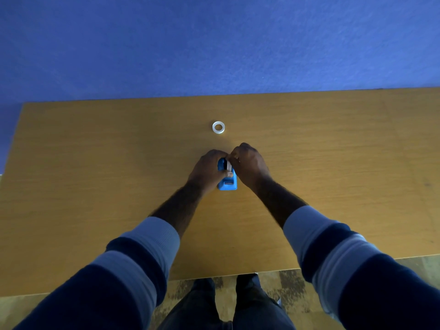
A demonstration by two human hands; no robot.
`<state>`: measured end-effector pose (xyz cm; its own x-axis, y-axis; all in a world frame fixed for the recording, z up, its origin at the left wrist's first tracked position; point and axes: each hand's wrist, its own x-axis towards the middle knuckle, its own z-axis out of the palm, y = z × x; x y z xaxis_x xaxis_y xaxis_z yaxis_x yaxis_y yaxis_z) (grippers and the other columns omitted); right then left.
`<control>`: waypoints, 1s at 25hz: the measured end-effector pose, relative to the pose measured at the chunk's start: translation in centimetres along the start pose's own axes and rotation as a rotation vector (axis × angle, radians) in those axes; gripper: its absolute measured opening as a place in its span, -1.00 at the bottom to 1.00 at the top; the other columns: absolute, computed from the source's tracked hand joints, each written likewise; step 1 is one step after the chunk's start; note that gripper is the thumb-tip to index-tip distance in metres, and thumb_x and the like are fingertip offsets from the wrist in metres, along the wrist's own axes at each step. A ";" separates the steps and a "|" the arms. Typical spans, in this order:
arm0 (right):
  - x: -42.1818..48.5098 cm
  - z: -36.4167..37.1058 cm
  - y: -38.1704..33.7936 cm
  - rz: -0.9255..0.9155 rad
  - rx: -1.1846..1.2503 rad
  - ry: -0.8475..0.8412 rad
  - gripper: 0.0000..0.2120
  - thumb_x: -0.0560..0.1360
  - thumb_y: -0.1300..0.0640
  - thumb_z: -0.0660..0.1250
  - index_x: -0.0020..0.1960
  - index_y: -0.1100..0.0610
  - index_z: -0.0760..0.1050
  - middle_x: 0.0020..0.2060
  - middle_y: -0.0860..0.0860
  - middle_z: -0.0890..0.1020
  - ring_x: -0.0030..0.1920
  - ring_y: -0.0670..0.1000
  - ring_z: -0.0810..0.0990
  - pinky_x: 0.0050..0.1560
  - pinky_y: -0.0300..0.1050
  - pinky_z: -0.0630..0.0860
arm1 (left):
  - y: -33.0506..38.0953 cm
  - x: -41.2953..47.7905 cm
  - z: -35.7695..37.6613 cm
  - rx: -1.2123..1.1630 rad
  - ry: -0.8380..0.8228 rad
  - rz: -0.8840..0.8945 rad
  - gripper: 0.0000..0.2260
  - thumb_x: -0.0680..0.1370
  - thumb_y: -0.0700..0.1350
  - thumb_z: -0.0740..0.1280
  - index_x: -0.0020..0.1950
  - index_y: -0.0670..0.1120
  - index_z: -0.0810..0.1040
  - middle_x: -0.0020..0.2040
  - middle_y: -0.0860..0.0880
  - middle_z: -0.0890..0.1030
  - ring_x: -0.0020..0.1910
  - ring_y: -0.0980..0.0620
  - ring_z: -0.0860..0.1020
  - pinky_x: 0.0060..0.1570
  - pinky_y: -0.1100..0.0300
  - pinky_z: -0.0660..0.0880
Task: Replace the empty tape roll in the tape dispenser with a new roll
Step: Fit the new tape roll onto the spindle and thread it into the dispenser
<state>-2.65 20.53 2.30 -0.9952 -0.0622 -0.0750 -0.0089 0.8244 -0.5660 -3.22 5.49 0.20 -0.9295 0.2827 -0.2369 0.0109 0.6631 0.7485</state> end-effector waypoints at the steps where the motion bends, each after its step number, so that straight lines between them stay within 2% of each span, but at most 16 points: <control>1: 0.0 -0.1 0.1 -0.012 0.017 -0.014 -0.87 0.54 0.20 0.37 -0.09 0.27 0.62 -0.15 0.11 0.57 -0.18 0.06 0.54 -0.28 -0.17 0.41 | 0.0 0.0 0.0 -0.001 0.000 0.000 -0.66 0.40 -0.12 0.55 0.14 -0.03 0.59 0.08 0.07 0.58 0.04 0.09 0.56 0.03 0.19 0.48; 3: 0.0 -0.2 0.2 -0.021 0.018 -0.026 -0.89 0.52 0.20 0.40 -0.06 0.25 0.63 -0.12 0.13 0.59 -0.15 0.06 0.55 -0.23 -0.09 0.47 | 0.1 0.0 -0.1 0.008 0.000 0.006 -0.66 0.40 -0.12 0.55 0.14 -0.03 0.59 0.06 0.09 0.56 0.03 0.09 0.55 0.02 0.20 0.45; 6: 0.3 -0.1 0.0 -0.013 -0.024 -0.011 -0.90 0.53 0.22 0.40 -0.09 0.26 0.59 -0.15 0.10 0.56 -0.21 0.01 0.51 -0.32 -0.25 0.35 | 0.2 -0.1 -0.2 0.013 -0.009 0.010 -0.66 0.41 -0.12 0.55 0.14 -0.03 0.58 0.05 0.10 0.55 0.03 0.10 0.54 0.03 0.19 0.47; 8: 0.5 -0.1 -0.1 0.016 -0.018 -0.006 -0.90 0.54 0.22 0.38 -0.11 0.26 0.57 -0.18 0.07 0.53 -0.23 -0.01 0.49 -0.34 -0.26 0.31 | 0.3 -0.1 -0.2 0.018 -0.007 0.016 -0.66 0.41 -0.12 0.55 0.13 -0.03 0.57 0.06 0.09 0.55 0.02 0.11 0.54 0.04 0.18 0.49; 11: 0.7 -0.1 -0.2 0.040 -0.010 -0.013 -0.89 0.54 0.23 0.36 -0.12 0.26 0.56 -0.18 0.09 0.54 -0.22 0.03 0.51 -0.29 -0.16 0.38 | 0.3 -0.1 -0.2 0.020 -0.002 0.019 -0.66 0.40 -0.13 0.55 0.13 -0.03 0.57 0.06 0.09 0.55 0.03 0.10 0.54 0.01 0.21 0.45; 15: 0.8 -0.3 0.1 0.050 0.014 -0.043 -0.83 0.58 0.22 0.27 -0.13 0.25 0.57 -0.19 0.07 0.53 -0.21 0.07 0.54 -0.26 -0.09 0.39 | 0.0 -0.1 -0.1 0.019 -0.007 0.019 -0.63 0.39 -0.12 0.55 0.16 -0.04 0.58 0.09 0.07 0.57 0.04 0.09 0.54 0.00 0.26 0.40; 18: 0.7 -0.5 0.2 0.067 0.030 -0.073 -0.87 0.57 0.19 0.32 -0.07 0.21 0.61 -0.14 0.06 0.56 -0.17 0.03 0.55 -0.22 -0.08 0.48 | 0.0 -0.2 -0.1 0.018 -0.004 0.015 -0.64 0.39 -0.11 0.54 0.16 -0.02 0.58 0.08 0.08 0.56 0.02 0.12 0.53 -0.02 0.27 0.39; 21: 0.8 -0.5 0.1 0.076 0.017 -0.077 -0.90 0.55 0.20 0.34 -0.05 0.22 0.60 -0.12 0.07 0.56 -0.16 0.03 0.54 -0.23 -0.15 0.41 | 0.2 -0.2 -0.2 0.020 -0.008 0.015 -0.64 0.41 -0.12 0.54 0.16 -0.04 0.57 0.06 0.09 0.54 0.01 0.12 0.52 -0.07 0.31 0.37; 25: 1.0 -0.4 -0.1 0.086 -0.003 -0.053 -0.89 0.57 0.23 0.31 -0.07 0.24 0.58 -0.13 0.08 0.55 -0.19 0.03 0.51 -0.35 -0.24 0.30 | 0.2 -0.2 -0.2 0.015 -0.010 0.011 -0.64 0.40 -0.12 0.54 0.16 -0.04 0.57 0.07 0.08 0.55 0.02 0.11 0.53 -0.03 0.26 0.40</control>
<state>-3.67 20.57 2.64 -0.9858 -0.0205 -0.1667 0.0763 0.8296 -0.5531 -3.10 5.39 0.56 -0.9257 0.2968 -0.2346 0.0271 0.6704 0.7415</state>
